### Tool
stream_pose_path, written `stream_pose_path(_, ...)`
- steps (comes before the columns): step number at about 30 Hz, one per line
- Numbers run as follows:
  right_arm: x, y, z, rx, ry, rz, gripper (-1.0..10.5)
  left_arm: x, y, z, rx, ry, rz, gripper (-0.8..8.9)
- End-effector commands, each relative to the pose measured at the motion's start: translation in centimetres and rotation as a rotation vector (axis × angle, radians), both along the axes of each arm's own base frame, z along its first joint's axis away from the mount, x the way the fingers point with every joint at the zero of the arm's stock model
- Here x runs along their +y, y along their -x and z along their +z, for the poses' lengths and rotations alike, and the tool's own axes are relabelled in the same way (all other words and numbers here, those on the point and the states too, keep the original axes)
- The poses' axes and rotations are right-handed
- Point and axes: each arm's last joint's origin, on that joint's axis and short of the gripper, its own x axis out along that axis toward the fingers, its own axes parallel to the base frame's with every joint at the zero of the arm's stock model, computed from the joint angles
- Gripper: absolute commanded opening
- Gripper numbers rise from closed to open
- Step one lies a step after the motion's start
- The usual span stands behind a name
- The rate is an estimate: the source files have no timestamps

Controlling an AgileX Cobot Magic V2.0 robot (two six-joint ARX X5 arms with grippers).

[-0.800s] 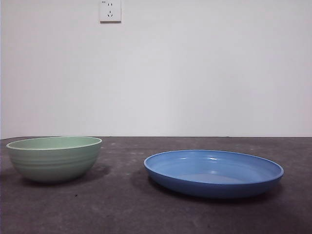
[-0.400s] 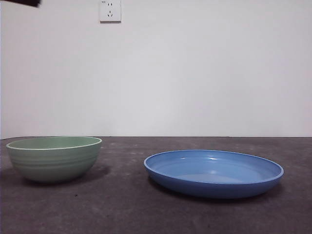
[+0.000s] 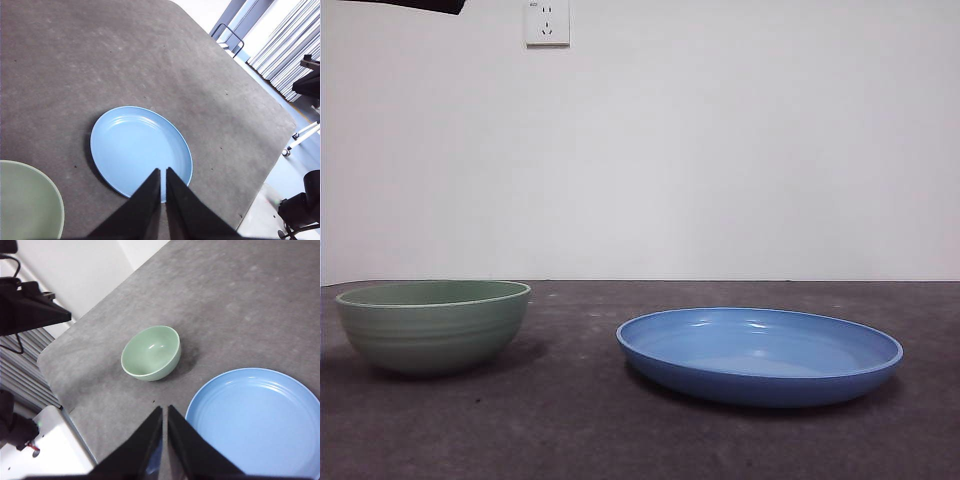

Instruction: Place the green bowl on the blue plate

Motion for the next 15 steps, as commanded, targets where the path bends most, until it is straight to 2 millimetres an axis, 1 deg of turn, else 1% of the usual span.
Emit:
stream_pose_path(1,0.14,0.02,0.54,-0.036,0.003,0.016,0.1,-0.2,0.04,0.77,-0.019,0.013,-0.015,0.3)
stream_pose_path(4,0.13,-0.02,0.53,-0.038,0.008,0.006,0.1,-0.23,0.06,0.77,-0.019,0.013,-0.017,0.41)
stream_pose_path(5,0.1,-0.04,0.52,-0.039,0.013,-0.004,0.1,-0.23,0.06,0.77,-0.019,0.012,-0.017,0.7)
stream_pose_path(6,0.09,-0.06,0.51,-0.04,0.018,-0.013,0.1,-0.23,0.05,0.77,-0.019,0.012,-0.017,1.06)
stream_pose_path(9,0.04,-0.12,0.49,-0.044,0.03,-0.037,0.3,-0.23,0.04,0.78,-0.023,0.011,-0.017,2.67)
stream_pose_path(10,0.0,-0.15,0.48,-0.046,0.037,-0.052,0.8,-0.23,0.04,0.77,-0.022,0.011,-0.017,3.34)
stream_pose_path(12,-0.06,-0.22,0.46,-0.047,0.049,-0.081,2.4,-0.23,0.05,0.76,-0.021,0.01,-0.017,4.44)
stream_pose_path(14,-0.13,-0.29,0.44,-0.034,0.052,-0.123,4.4,-0.23,0.05,0.76,-0.021,0.01,-0.017,5.12)
stream_pose_path(15,-0.16,-0.32,0.43,-0.029,0.052,-0.141,5.2,-0.23,0.05,0.76,-0.021,0.01,-0.017,5.33)
